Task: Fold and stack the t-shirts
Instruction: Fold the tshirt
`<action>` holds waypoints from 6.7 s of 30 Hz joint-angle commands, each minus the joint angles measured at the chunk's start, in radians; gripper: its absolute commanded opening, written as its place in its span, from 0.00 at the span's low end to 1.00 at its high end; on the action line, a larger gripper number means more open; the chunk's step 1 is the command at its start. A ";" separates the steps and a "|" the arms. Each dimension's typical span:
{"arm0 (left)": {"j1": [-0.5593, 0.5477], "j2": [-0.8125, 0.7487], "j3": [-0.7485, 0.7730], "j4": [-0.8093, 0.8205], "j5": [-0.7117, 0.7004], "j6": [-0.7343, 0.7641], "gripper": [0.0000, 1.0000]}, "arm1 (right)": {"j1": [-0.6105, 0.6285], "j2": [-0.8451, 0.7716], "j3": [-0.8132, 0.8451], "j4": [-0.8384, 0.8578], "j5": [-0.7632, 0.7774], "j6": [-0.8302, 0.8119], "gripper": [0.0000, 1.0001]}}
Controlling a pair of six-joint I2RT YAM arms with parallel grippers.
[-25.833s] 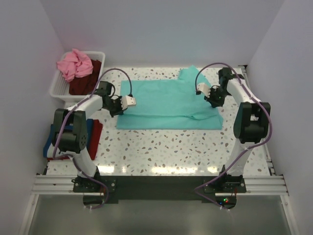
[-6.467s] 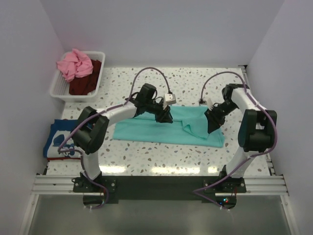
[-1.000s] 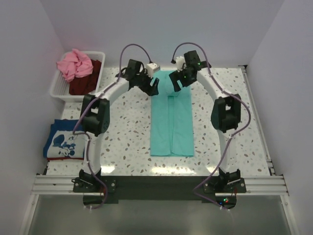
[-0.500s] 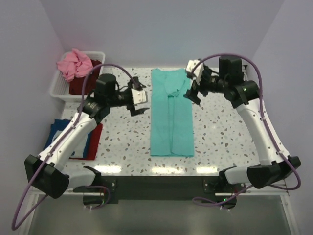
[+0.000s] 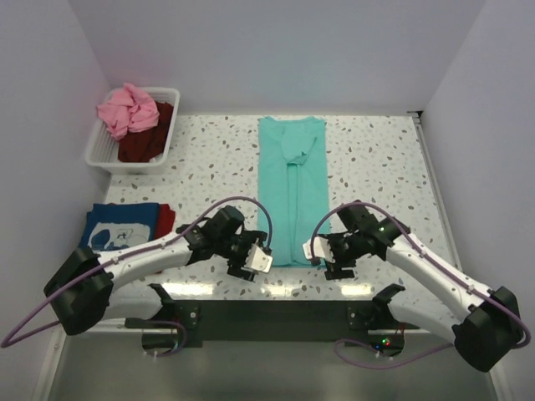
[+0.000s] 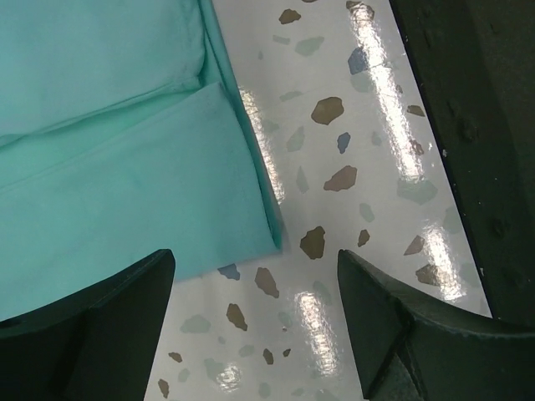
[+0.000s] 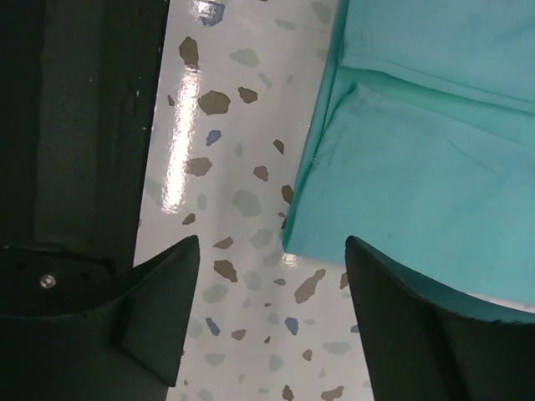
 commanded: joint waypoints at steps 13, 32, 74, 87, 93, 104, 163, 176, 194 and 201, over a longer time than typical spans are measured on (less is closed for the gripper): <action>-0.055 0.197 -0.020 0.224 -0.082 0.053 0.59 | 0.102 0.124 -0.176 0.358 0.162 -0.156 0.42; -0.081 0.301 0.046 0.122 -0.092 0.110 0.25 | 0.114 0.180 -0.259 0.455 0.280 -0.146 0.12; 0.029 0.001 0.438 -0.366 0.151 0.018 0.00 | 0.292 -0.170 0.199 -0.063 0.260 0.040 0.00; 0.009 -0.033 0.499 -0.414 0.162 -0.047 0.00 | 0.292 -0.150 0.339 -0.169 0.226 0.065 0.00; 0.071 0.013 0.536 -0.431 0.167 0.016 0.00 | 0.283 -0.164 0.278 -0.126 0.265 0.048 0.00; 0.193 0.166 0.620 -0.440 0.205 0.122 0.00 | 0.039 0.017 0.362 -0.140 0.119 -0.089 0.00; 0.399 0.896 1.059 -0.494 0.273 0.447 0.00 | -0.265 0.805 0.644 -0.025 0.027 -0.517 0.00; 0.400 0.942 1.091 -0.466 0.253 0.423 0.12 | -0.266 0.856 0.661 0.004 0.061 -0.502 0.04; 0.539 0.529 0.656 -0.009 0.498 -0.768 1.00 | -0.312 0.641 0.731 -0.030 -0.150 0.559 0.84; 0.398 0.422 0.234 0.578 0.511 -1.410 1.00 | -0.250 0.574 0.421 0.246 -0.324 1.064 0.99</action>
